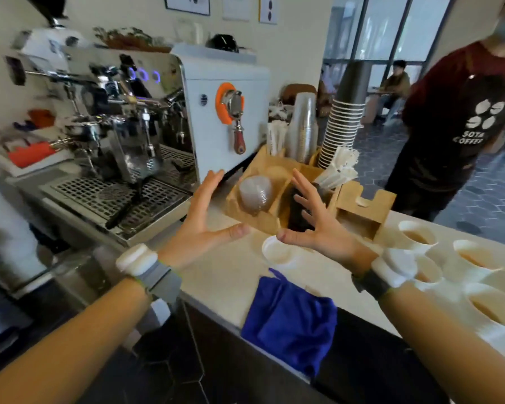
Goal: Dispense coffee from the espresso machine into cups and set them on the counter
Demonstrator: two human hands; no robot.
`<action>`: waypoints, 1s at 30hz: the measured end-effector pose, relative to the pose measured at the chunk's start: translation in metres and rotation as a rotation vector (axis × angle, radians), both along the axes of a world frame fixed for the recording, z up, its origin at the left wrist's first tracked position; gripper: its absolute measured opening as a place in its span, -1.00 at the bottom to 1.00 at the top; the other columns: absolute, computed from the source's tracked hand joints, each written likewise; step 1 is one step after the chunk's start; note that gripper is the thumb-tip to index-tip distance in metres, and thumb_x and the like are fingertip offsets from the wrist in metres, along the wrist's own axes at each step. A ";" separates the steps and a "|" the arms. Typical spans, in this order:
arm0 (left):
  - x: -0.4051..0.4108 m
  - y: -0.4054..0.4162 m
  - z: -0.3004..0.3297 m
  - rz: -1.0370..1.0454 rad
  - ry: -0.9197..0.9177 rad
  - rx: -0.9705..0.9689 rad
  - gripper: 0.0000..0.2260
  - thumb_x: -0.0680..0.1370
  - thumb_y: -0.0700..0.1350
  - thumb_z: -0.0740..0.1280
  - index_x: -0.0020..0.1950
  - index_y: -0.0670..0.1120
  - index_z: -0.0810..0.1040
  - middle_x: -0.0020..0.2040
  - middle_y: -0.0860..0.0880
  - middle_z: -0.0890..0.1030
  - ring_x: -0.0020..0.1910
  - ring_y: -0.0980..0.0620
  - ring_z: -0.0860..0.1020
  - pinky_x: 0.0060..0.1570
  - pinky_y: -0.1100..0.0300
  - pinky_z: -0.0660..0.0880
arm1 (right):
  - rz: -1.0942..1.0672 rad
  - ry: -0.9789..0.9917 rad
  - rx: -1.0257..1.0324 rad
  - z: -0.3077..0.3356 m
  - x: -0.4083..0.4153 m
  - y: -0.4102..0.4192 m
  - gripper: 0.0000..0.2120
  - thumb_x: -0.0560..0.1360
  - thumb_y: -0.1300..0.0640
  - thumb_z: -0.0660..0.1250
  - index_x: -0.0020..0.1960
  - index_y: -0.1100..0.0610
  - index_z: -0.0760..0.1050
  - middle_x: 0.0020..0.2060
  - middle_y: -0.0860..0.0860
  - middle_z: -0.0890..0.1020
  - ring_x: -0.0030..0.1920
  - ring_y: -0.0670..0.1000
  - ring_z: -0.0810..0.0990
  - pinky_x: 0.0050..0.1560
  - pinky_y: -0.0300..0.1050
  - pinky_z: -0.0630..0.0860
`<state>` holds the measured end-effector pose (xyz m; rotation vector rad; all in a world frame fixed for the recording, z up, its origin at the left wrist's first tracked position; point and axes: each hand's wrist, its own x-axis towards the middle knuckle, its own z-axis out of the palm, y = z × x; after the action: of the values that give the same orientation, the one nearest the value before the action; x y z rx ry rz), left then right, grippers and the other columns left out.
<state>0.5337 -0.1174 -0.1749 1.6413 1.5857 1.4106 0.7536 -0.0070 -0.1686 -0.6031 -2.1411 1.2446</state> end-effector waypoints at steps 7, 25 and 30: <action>-0.103 -0.079 -0.002 0.200 0.041 0.015 -0.15 0.33 0.29 0.44 0.49 0.31 0.05 0.55 0.26 -0.07 0.48 0.34 -0.05 0.40 0.24 0.01 | 0.128 0.016 0.084 -0.009 -0.137 -0.044 -0.09 0.35 -0.08 0.50 0.44 -0.37 -0.05 0.23 -0.69 0.05 0.27 -0.57 0.07 0.18 -0.62 0.08; -0.335 -0.189 -0.028 0.591 -0.063 0.025 -0.19 0.35 0.20 0.45 0.50 0.29 0.09 0.52 0.23 0.09 0.43 0.40 0.09 0.42 0.19 0.16 | 0.576 -0.051 -0.018 -0.023 -0.442 -0.113 -0.10 0.33 -0.17 0.47 0.44 -0.37 -0.06 0.42 -0.41 0.04 0.38 -0.30 0.08 0.21 -0.41 0.09; -0.412 -0.183 -0.020 0.602 -0.080 -0.026 -0.18 0.35 0.18 0.44 0.51 0.28 0.08 0.54 0.21 0.06 0.48 0.27 0.04 0.47 0.08 0.07 | 0.589 -0.022 -0.071 -0.021 -0.530 -0.114 -0.07 0.31 -0.17 0.47 0.49 -0.28 -0.03 0.44 -0.35 0.04 0.44 -0.25 0.08 0.22 -0.47 0.11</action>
<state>0.1217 -0.3008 -0.1945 1.1117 2.1438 1.6951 0.2235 -0.1213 -0.1897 0.0037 -2.3887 1.6214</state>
